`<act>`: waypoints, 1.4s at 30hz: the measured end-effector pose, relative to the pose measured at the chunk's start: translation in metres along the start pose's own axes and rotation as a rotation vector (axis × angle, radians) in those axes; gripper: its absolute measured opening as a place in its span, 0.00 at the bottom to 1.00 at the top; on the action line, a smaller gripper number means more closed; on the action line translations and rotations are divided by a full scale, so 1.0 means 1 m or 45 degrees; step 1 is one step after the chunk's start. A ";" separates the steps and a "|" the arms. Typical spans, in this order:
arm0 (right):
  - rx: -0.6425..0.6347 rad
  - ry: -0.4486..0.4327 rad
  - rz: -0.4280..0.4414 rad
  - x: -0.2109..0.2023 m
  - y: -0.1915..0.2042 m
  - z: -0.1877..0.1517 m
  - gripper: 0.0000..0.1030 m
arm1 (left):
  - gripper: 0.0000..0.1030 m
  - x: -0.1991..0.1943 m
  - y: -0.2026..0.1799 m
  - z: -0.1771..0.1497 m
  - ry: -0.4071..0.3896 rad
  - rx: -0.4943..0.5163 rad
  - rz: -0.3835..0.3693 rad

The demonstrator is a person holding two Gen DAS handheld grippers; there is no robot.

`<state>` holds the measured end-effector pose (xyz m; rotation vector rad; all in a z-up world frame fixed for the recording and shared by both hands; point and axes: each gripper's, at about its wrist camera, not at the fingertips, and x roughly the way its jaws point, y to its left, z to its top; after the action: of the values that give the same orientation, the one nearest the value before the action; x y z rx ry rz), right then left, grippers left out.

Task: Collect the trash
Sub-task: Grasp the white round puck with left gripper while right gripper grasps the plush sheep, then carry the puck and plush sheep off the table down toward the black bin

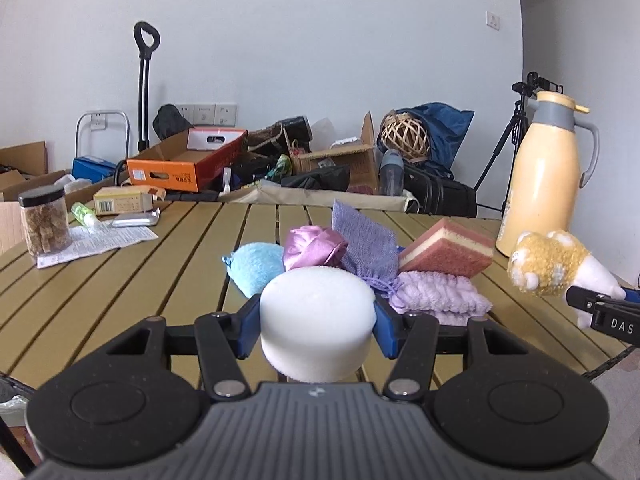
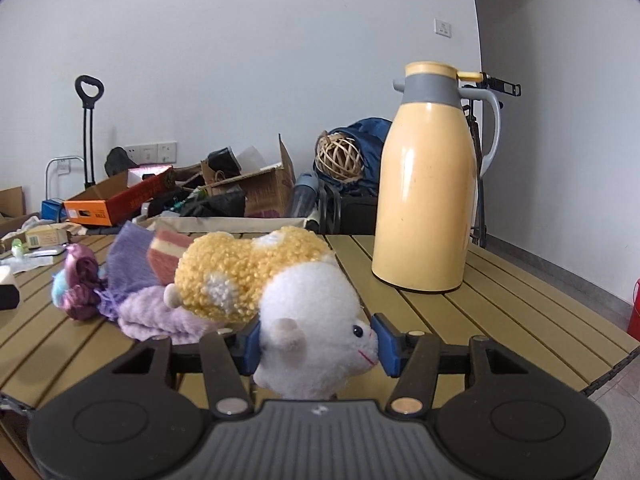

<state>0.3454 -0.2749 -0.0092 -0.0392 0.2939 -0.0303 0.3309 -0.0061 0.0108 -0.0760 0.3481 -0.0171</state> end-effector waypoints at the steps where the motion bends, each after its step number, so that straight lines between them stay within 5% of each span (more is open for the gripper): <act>1: 0.000 -0.004 0.006 -0.005 0.001 0.000 0.53 | 0.55 -0.005 0.000 0.001 -0.005 -0.001 -0.001; 24: -0.114 0.003 0.163 -0.146 0.046 -0.024 0.53 | 0.55 -0.122 0.006 -0.024 0.034 0.037 -0.008; 42: -0.171 0.306 0.242 -0.169 0.064 -0.101 0.53 | 0.55 -0.139 0.014 -0.099 0.305 0.120 -0.001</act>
<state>0.1563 -0.2081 -0.0593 -0.1416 0.5382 0.1743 0.1666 0.0044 -0.0356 0.0195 0.5863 -0.0433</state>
